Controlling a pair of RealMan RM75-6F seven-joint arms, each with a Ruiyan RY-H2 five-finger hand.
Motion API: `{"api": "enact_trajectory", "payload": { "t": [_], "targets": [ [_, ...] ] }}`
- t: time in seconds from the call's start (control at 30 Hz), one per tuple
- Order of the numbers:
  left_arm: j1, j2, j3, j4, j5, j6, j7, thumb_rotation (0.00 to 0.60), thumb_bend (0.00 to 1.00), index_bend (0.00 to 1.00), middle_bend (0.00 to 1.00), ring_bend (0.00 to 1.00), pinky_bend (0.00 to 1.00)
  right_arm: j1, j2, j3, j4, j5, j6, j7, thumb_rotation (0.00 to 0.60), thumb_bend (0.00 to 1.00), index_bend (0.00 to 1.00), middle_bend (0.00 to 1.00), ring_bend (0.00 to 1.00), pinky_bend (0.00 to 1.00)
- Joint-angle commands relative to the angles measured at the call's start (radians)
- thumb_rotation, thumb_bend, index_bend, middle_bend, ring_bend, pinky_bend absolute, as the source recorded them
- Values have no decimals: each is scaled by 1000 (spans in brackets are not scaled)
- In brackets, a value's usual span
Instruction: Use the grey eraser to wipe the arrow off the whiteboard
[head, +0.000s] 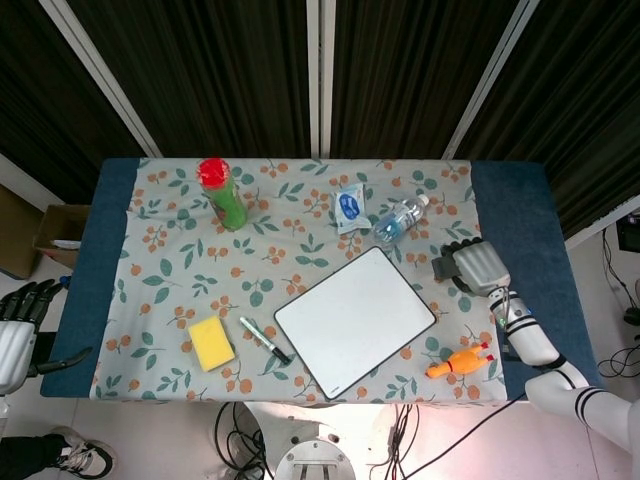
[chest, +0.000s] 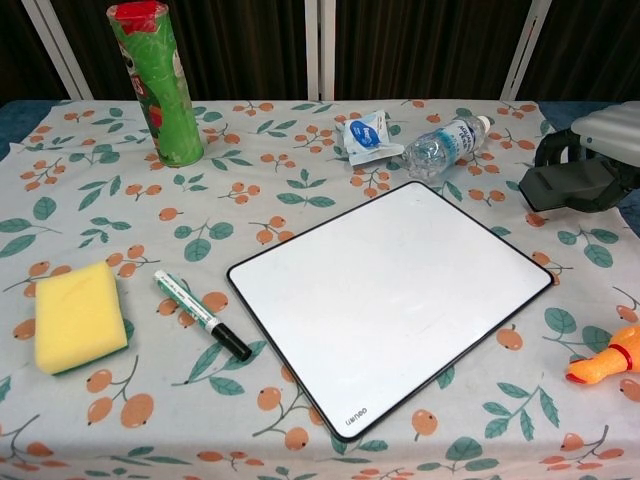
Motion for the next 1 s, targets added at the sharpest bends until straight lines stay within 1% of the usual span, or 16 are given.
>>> {"api": "enact_trajectory", "payload": {
  "t": [0.03, 0.07, 0.1, 0.17, 0.2, 0.23, 0.3, 0.37, 0.43, 0.57, 0.63, 0.7, 0.73, 0.8, 0.87, 1.0],
  "targets": [
    [0, 0, 1, -1, 2, 1, 2, 303, 19, 132, 108, 87, 163, 4, -12, -11, 20, -14, -27, 19, 600, 306, 368, 358, 308, 321],
    [0, 1, 1, -2, 2, 2, 3, 304, 20, 132, 108, 87, 163, 6, -8, -14, 19, -16, -39, 22, 600, 260, 239, 260, 203, 250],
    [0, 2, 1, -3, 2, 3, 3, 303, 19, 132, 108, 87, 163, 8, -2, -18, 14, -19, -49, 26, 600, 213, 139, 164, 116, 169],
    [1, 4, 0, -5, 2, 5, 4, 301, 19, 132, 108, 87, 163, 7, 9, -15, 5, -16, -51, 13, 600, 117, 13, 27, 9, 38],
    [2, 4, 0, -6, 2, 6, 4, 301, 19, 132, 108, 87, 163, 5, 12, -13, -1, -18, -42, 10, 600, 76, 0, 2, 0, 6],
    [2, 5, 0, -7, 2, 7, 5, 302, 19, 132, 108, 87, 163, -1, 18, -9, -11, -21, -24, 11, 600, 38, 0, 0, 0, 0],
    [3, 5, 1, -7, 1, 7, 5, 302, 19, 132, 108, 87, 163, -13, 34, -4, -37, -24, 2, 24, 600, 2, 0, 0, 0, 0],
    [3, 3, 1, -7, 1, 6, 3, 301, 19, 132, 108, 87, 163, -33, 58, -1, -73, -35, 48, 32, 600, 0, 0, 0, 0, 0],
    [3, 0, 2, -6, 3, 9, 1, 301, 19, 132, 108, 87, 163, -66, 99, -9, -132, -63, 124, 25, 600, 0, 0, 0, 0, 0],
    [5, 2, 1, -9, 4, 14, 2, 302, 19, 132, 108, 87, 163, -180, 197, -32, -268, -124, 349, -29, 600, 0, 0, 0, 0, 0],
    [6, 6, -1, -12, 3, 18, 2, 301, 19, 132, 108, 87, 163, -264, 239, -44, -324, -137, 480, -59, 600, 2, 0, 0, 0, 0],
    [7, 8, -2, -16, 2, 20, 2, 303, 19, 132, 108, 87, 163, -341, 253, -49, -341, -135, 592, -73, 600, 3, 0, 0, 0, 0],
    [7, 10, -3, -17, 1, 20, 3, 302, 19, 132, 108, 87, 163, -388, 248, -47, -333, -129, 660, -58, 600, 2, 0, 0, 0, 0],
    [6, 13, -4, -18, 0, 20, 5, 304, 19, 132, 108, 87, 163, -458, 223, -43, -291, -106, 735, 21, 600, 1, 0, 0, 0, 0],
    [4, 15, -6, -18, -2, 17, 5, 303, 19, 132, 108, 87, 163, -502, 211, -47, -253, -74, 745, 64, 600, 1, 0, 0, 0, 0],
    [-5, 17, -7, -19, -5, 1, 10, 302, 19, 132, 108, 87, 163, -553, 213, -45, -228, -13, 711, 65, 600, 2, 0, 0, 0, 0]
  ]
}}
